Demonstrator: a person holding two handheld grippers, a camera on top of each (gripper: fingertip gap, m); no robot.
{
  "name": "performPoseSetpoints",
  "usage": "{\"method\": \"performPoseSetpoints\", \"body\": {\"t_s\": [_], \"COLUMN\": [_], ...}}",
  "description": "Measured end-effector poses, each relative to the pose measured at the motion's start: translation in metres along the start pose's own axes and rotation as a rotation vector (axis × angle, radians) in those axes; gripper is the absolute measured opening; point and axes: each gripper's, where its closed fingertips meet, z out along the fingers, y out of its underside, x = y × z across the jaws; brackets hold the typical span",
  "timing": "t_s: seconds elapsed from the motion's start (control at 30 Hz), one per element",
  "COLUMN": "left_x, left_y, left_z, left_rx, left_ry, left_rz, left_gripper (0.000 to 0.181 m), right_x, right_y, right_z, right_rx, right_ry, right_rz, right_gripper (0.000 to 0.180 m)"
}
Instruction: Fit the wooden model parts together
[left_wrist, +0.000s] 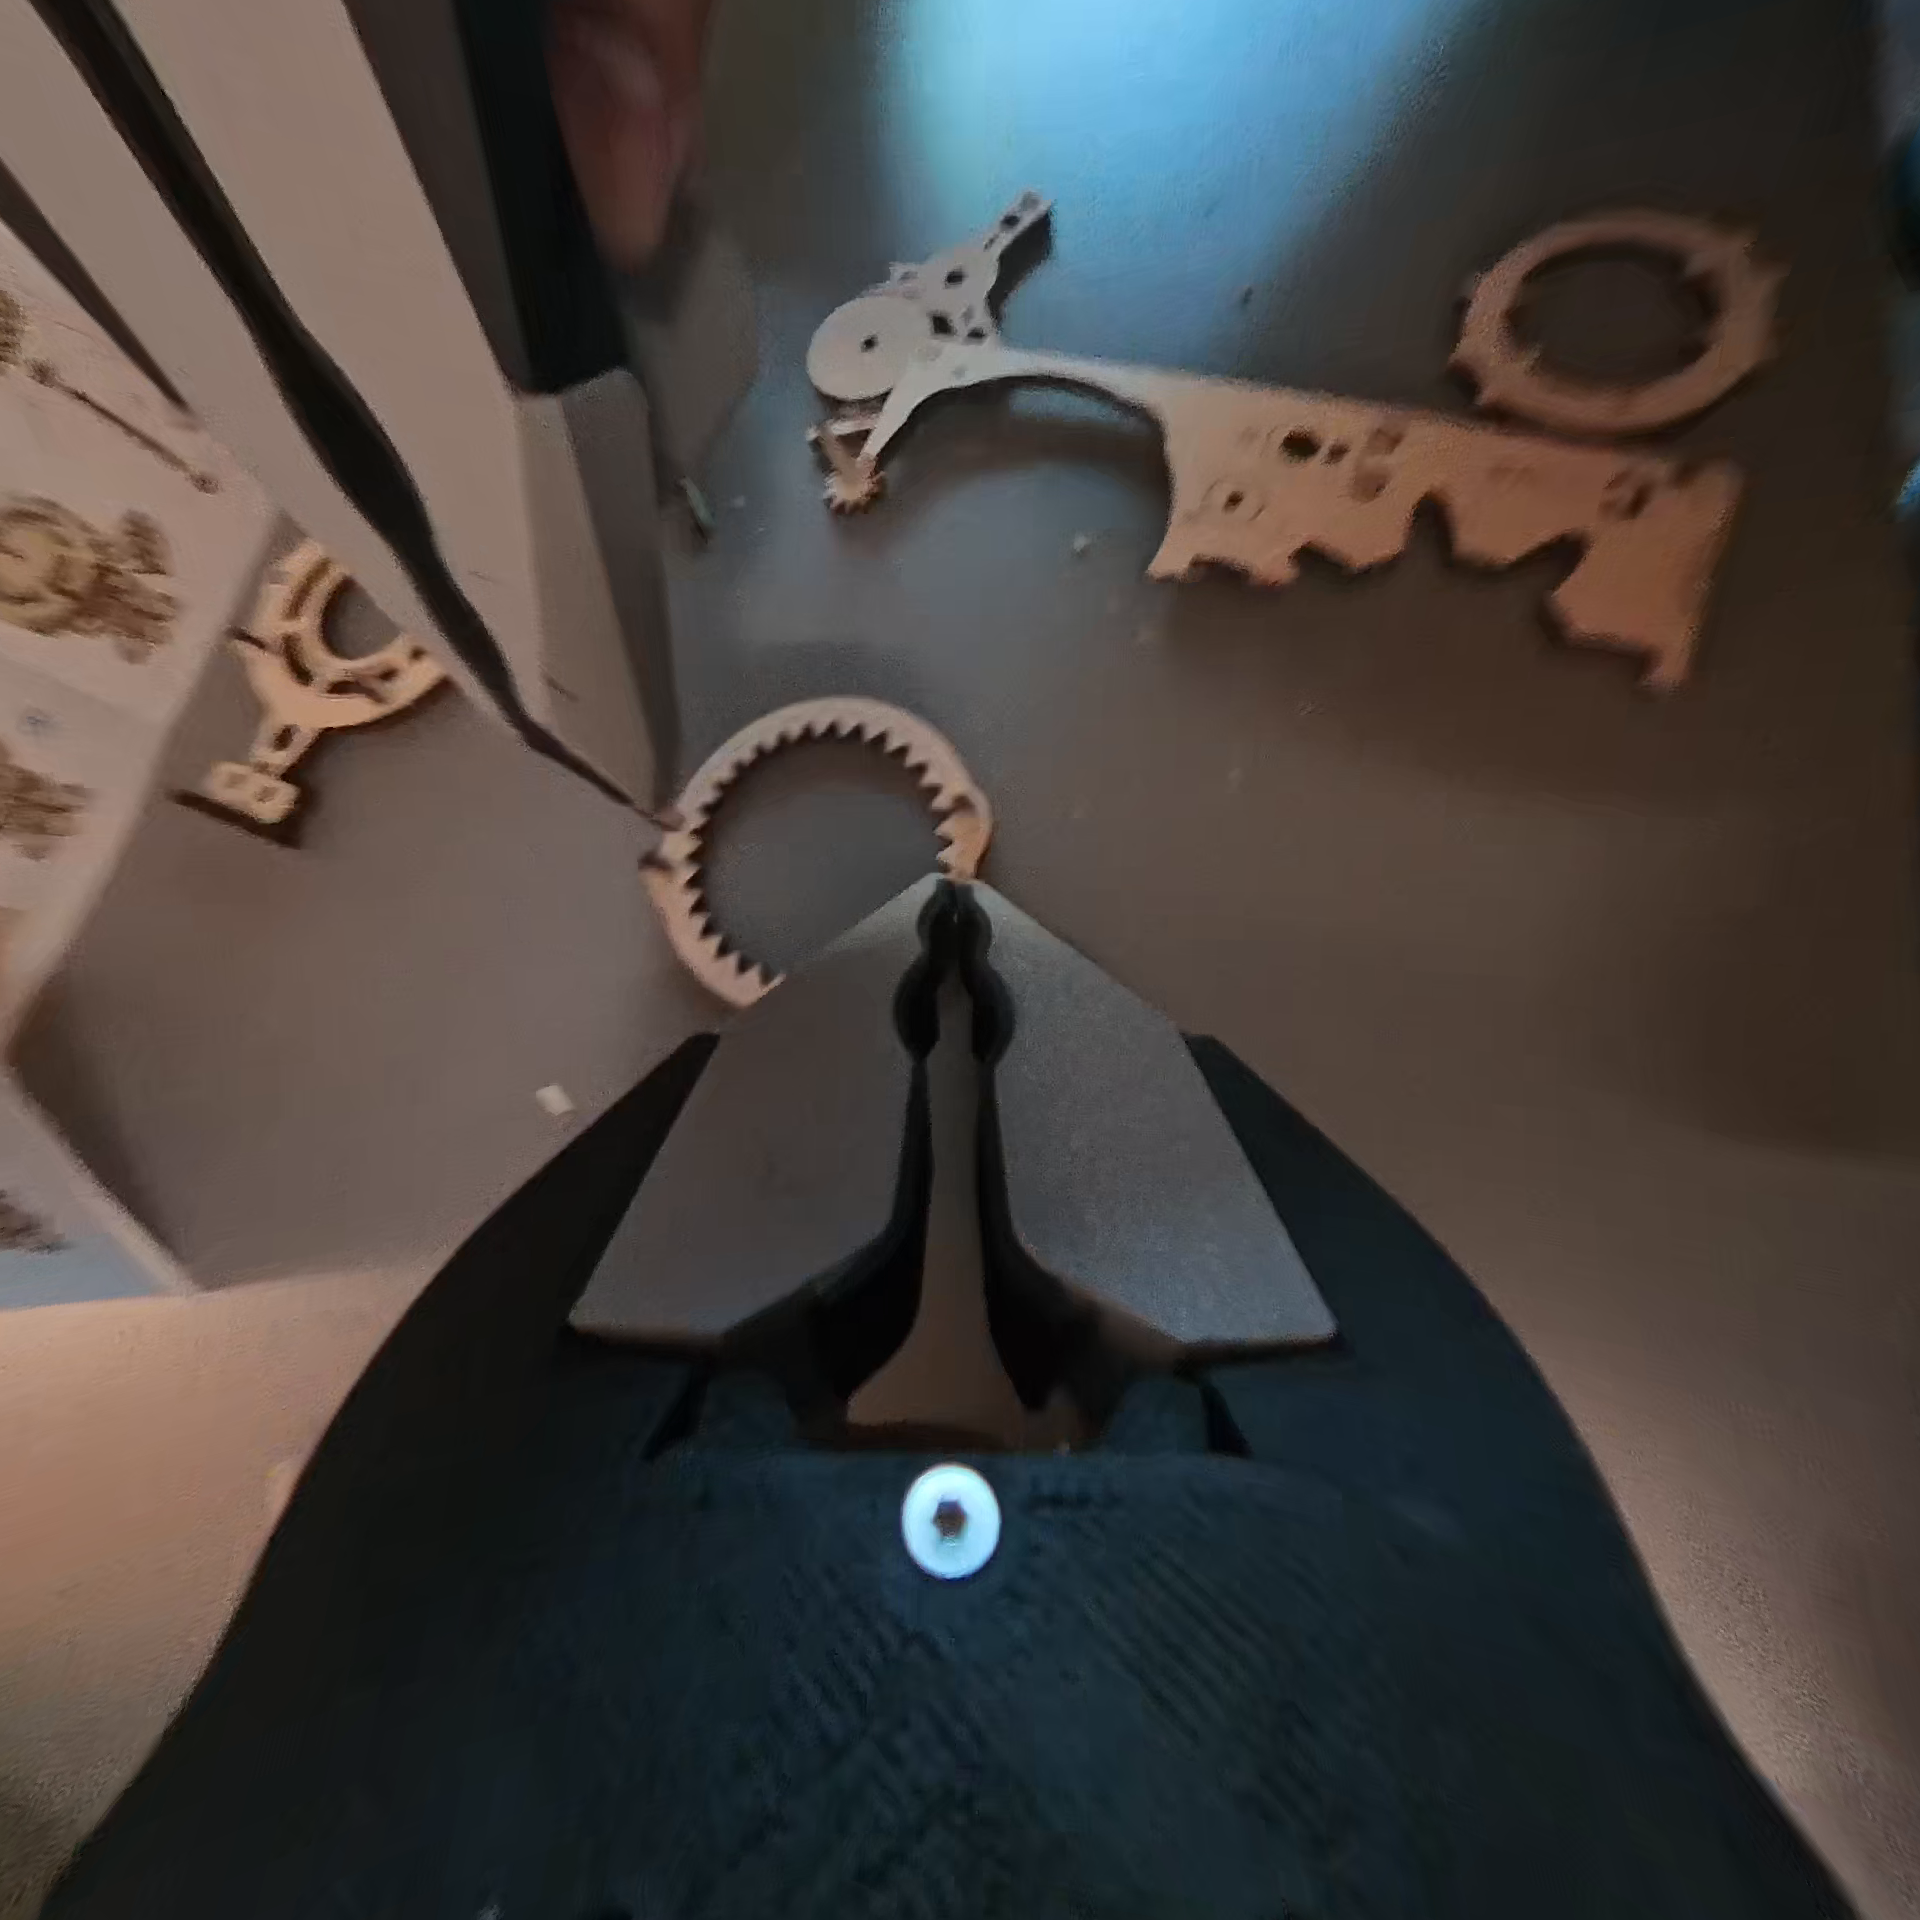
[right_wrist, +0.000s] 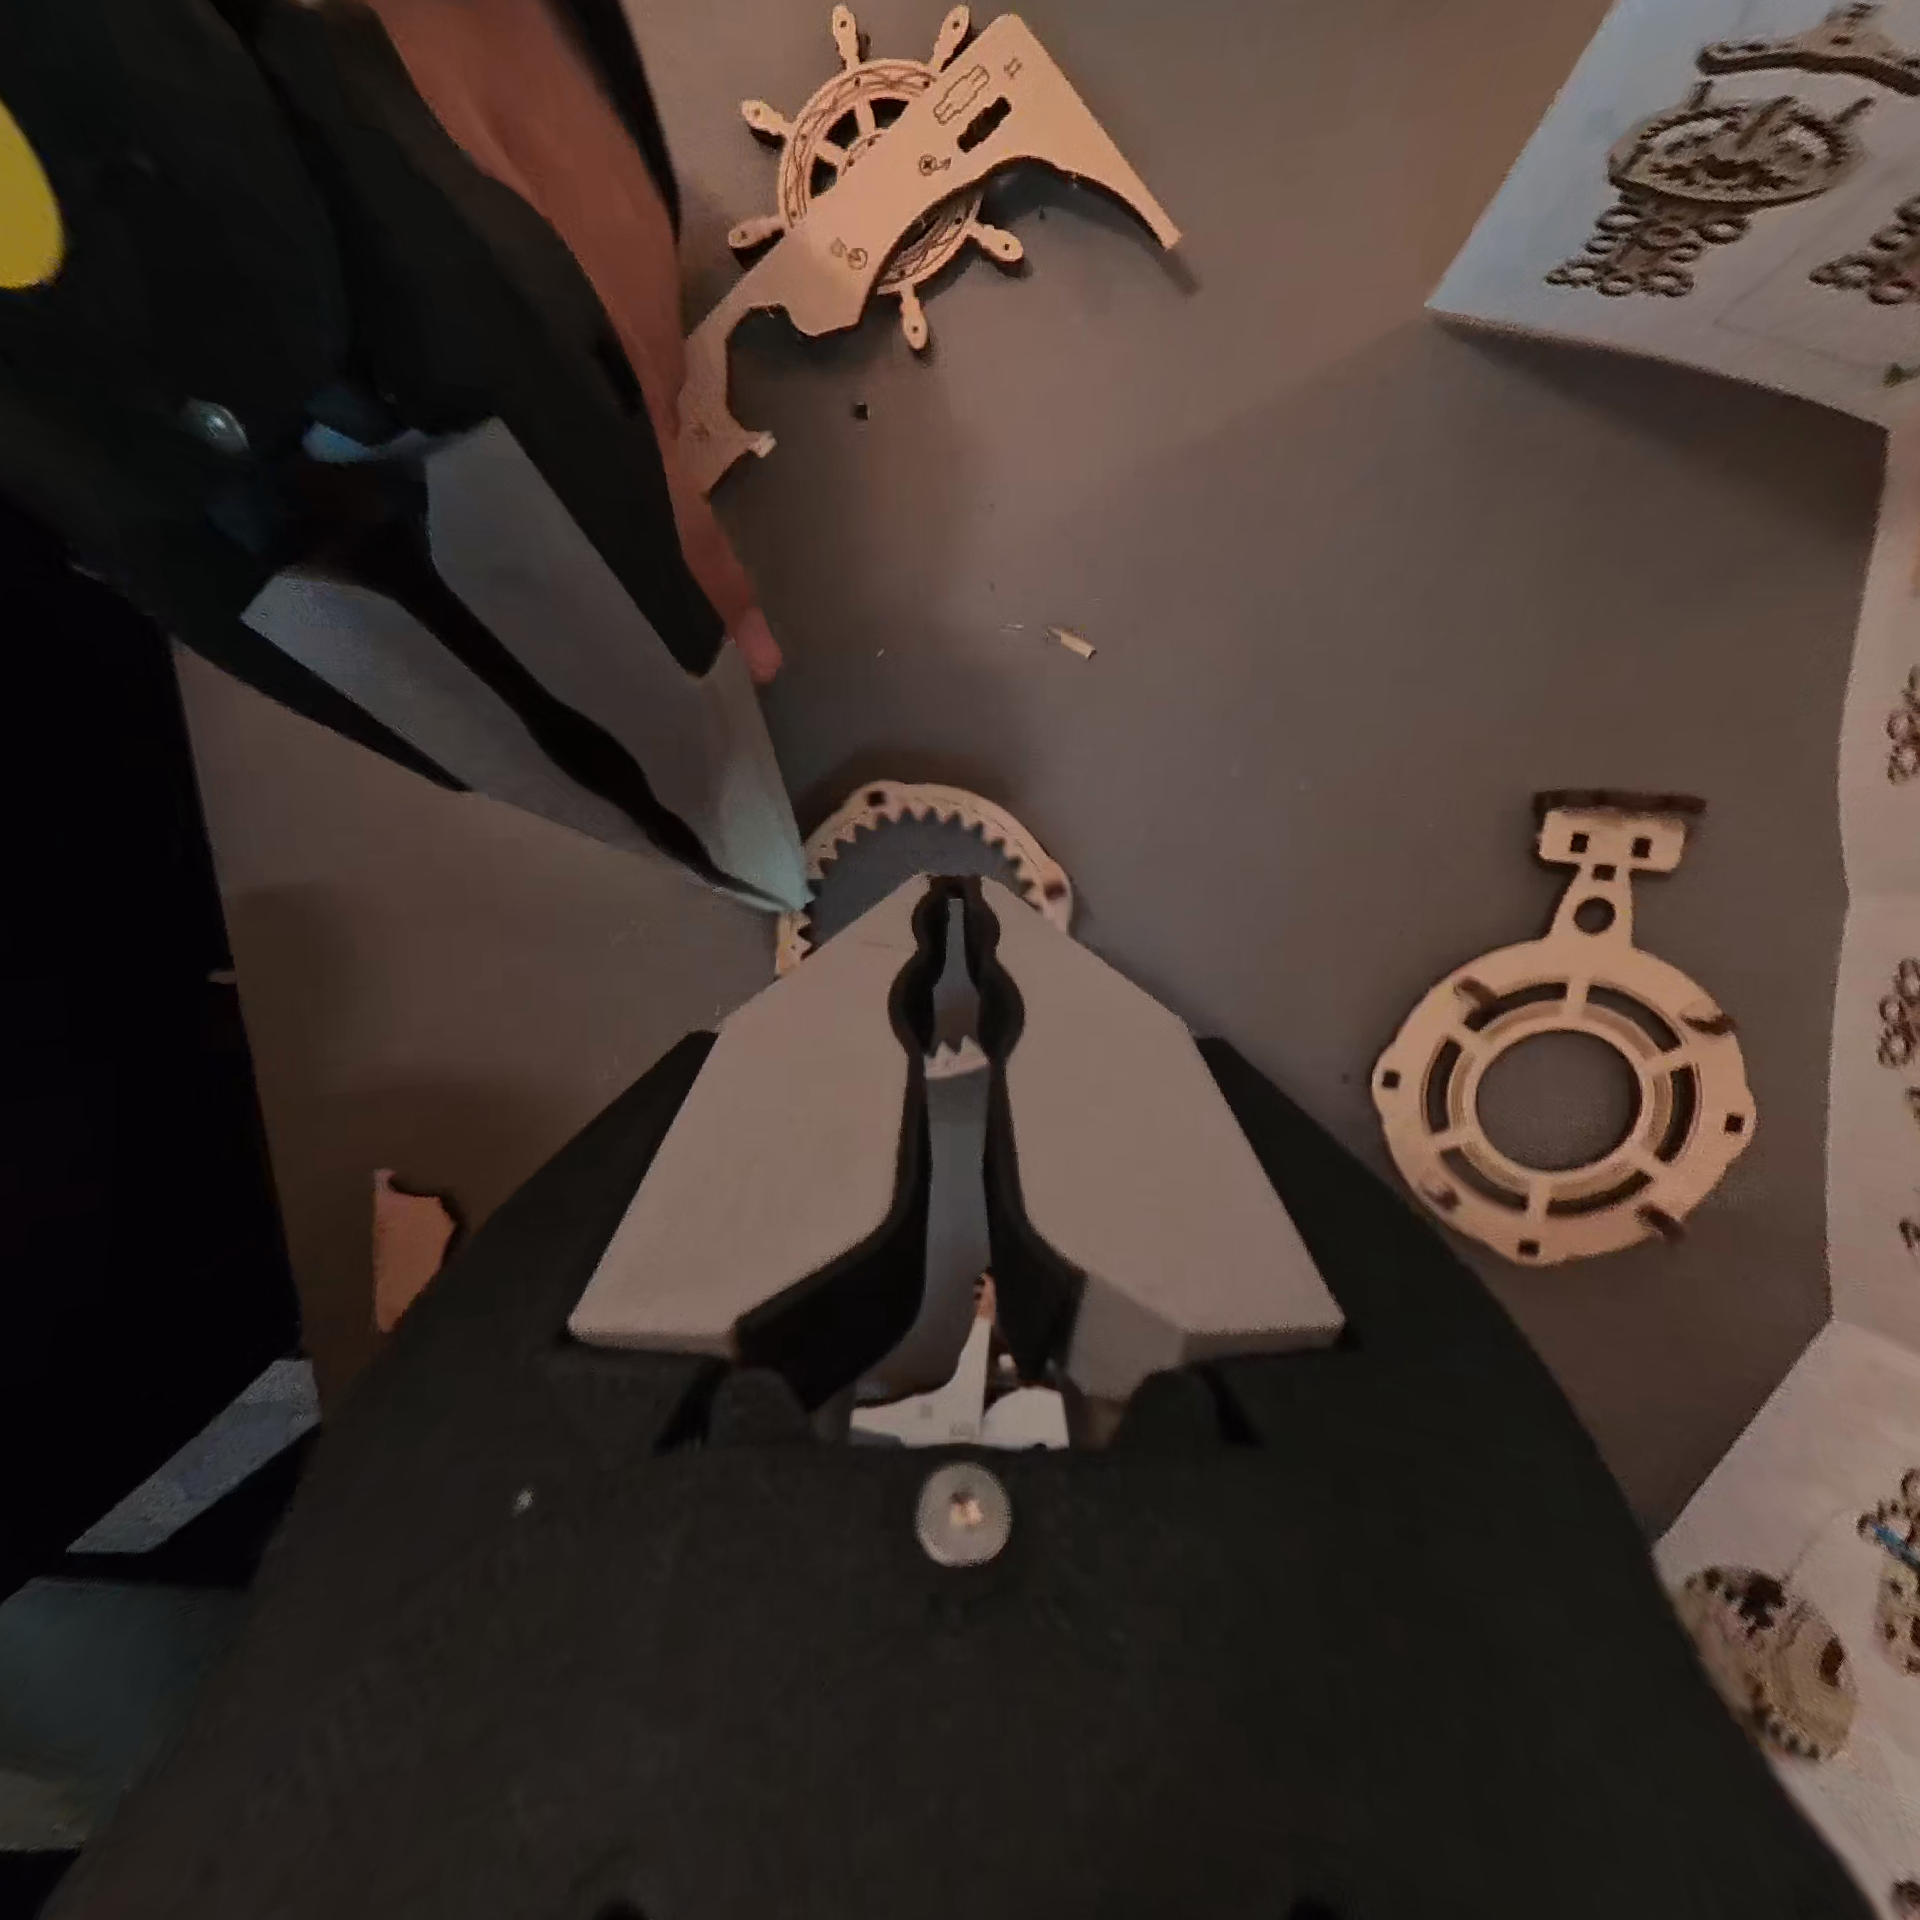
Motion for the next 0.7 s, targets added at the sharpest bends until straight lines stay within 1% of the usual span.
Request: {"method": "performPoseSetpoints", "body": {"t_s": [0.07, 0.1, 0.17, 0.23, 0.3, 0.37, 0.4, 0.43, 0.47, 0.53, 0.57, 0.6, 0.63, 0.67, 0.7], "left_x": [0.013, 0.014, 0.001, -0.017, -0.026, -0.024, -0.022, -0.018, -0.016, -0.017, -0.011, 0.007, 0.03, 0.038, 0.03], "left_y": [-0.015, -0.021, -0.023, -0.015, -0.004, 0.01, 0.011, 0.01, 0.011, 0.01, 0.006, -0.004, -0.019, -0.029, -0.031], "left_z": [0.0, -0.003, -0.014, -0.023, -0.02, -0.01, -0.006, -0.004, -0.003, -0.002, 0.001, 0.003, 0.004, 0.004, 0.003], "left_rx": [0.055, 0.077, 0.075, 0.034, -0.015, -0.098, -0.108, -0.116, -0.137, -0.191, -0.19, -0.147, -0.075, -0.023, -0.014], "left_ry": [0.042, 0.033, -0.037, -0.077, -0.067, -0.001, 0.028, 0.06, 0.07, 0.033, 0.027, 0.094, 0.196, 0.217, 0.148], "left_rz": [-0.074, -0.063, 0.013, 0.108, 0.23, 0.287, 0.278, 0.258, 0.219, 0.059, -0.051, -0.157, -0.234, -0.279, -0.283], "left_gripper": [0.002, 0.003, 0.007, 0.013, 0.018, 0.02, 0.007, 0.0, 0.0, 0.0, 0.004, 0.007, 0.011, 0.015, 0.018], "right_x": [-0.003, -0.006, -0.014, -0.022, -0.029, -0.034, -0.036, -0.037, -0.038, -0.038, -0.036, -0.033, -0.028, -0.024, -0.02], "right_y": [0.003, 0.004, 0.009, 0.015, 0.023, 0.032, 0.037, 0.041, 0.046, 0.055, 0.057, 0.059, 0.06, 0.061, 0.061], "right_z": [-0.011, -0.016, -0.026, -0.033, -0.036, -0.036, -0.036, -0.035, -0.035, -0.033, -0.032, -0.029, -0.026, -0.022, -0.018], "right_rx": [0.031, 0.051, 0.1, 0.146, 0.188, 0.213, 0.22, 0.225, 0.228, 0.228, 0.229, 0.228, 0.219, 0.208, 0.2], "right_ry": [0.022, 0.031, 0.034, 0.035, 0.025, 0.014, 0.014, 0.011, 0.004, -0.002, 0.001, 0.014, 0.031, 0.045, 0.059], "right_rz": [0.011, 0.018, 0.036, 0.064, 0.1, 0.139, 0.158, 0.177, 0.195, 0.23, 0.24, 0.248, 0.255, 0.256, 0.256], "right_gripper": [0.0, 0.0, 0.0, 0.0, 0.0, 0.0, 0.0, 0.0, 0.0, 0.0, 0.0, 0.0, 0.0, 0.0, 0.0]}}
